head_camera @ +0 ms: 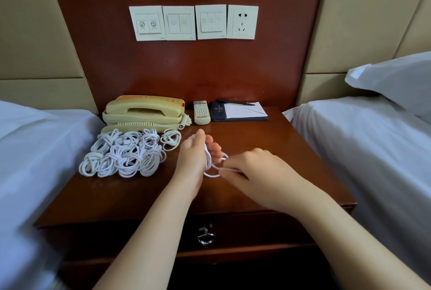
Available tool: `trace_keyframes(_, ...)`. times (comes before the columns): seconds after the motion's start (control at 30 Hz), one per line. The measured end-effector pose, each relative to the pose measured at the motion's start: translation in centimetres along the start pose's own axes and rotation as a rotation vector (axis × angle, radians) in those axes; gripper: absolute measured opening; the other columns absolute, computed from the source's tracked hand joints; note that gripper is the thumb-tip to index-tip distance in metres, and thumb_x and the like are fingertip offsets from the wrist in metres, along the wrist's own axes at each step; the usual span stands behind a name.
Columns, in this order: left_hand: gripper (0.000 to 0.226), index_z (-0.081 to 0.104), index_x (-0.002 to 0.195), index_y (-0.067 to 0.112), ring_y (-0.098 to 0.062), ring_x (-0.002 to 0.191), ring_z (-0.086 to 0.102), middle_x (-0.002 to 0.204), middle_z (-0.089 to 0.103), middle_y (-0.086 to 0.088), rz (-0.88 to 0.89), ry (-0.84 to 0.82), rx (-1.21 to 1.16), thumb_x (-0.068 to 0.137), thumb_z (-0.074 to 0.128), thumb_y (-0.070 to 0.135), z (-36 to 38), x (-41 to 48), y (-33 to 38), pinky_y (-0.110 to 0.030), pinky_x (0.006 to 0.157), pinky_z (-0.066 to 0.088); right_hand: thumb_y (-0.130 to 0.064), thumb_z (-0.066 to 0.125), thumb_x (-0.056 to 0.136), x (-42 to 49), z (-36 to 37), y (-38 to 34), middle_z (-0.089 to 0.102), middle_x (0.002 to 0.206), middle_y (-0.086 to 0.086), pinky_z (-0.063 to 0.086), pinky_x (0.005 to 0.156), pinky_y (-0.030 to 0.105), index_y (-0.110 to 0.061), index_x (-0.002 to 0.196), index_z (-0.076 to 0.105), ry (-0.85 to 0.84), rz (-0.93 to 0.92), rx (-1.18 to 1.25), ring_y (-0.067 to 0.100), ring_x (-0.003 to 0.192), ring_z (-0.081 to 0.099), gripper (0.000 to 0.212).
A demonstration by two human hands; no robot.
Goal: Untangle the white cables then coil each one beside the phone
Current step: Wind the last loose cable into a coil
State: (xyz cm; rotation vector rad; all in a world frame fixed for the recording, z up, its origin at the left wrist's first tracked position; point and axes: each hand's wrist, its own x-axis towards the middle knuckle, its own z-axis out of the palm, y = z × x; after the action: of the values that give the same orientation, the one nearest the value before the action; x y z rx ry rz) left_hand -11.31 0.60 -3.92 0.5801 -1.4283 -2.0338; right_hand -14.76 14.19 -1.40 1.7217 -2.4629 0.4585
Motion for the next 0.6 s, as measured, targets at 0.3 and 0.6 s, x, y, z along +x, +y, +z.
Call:
trace_keyframes(0.3, 0.048, 0.051, 0.068, 0.004, -0.013, 0.038, 0.05, 0.045, 0.052, -0.002, -0.252, -0.456, 0.33, 0.104, 0.027, 0.026, 1.0, -2.5, -0.8, -0.018, 0.039, 0.038, -0.025, 0.06, 0.091, 0.9, 0.9, 3.9, 0.048, 0.054, -0.012, 0.03, 0.052, 0.016, -0.025, 0.07, 0.059, 0.415, 0.094, 0.47, 0.005, 0.053, 0.044, 0.021)
trace_keyframes(0.6, 0.056, 0.044, 0.052, 0.014, -0.003, 0.031, 0.027, 0.037, 0.029, 0.008, -0.386, -0.702, -0.082, 0.1, 0.031, 0.039, 1.7, -3.3, -0.5, -0.016, 0.035, 0.028, -0.024, 0.056, 0.094, 1.2, 2.5, 6.9, 0.039, 0.047, -0.011, 0.027, 0.049, 0.019, -0.023, 0.056, 0.053, 0.398, 0.207, 0.664, 0.003, 0.048, 0.032, 0.038)
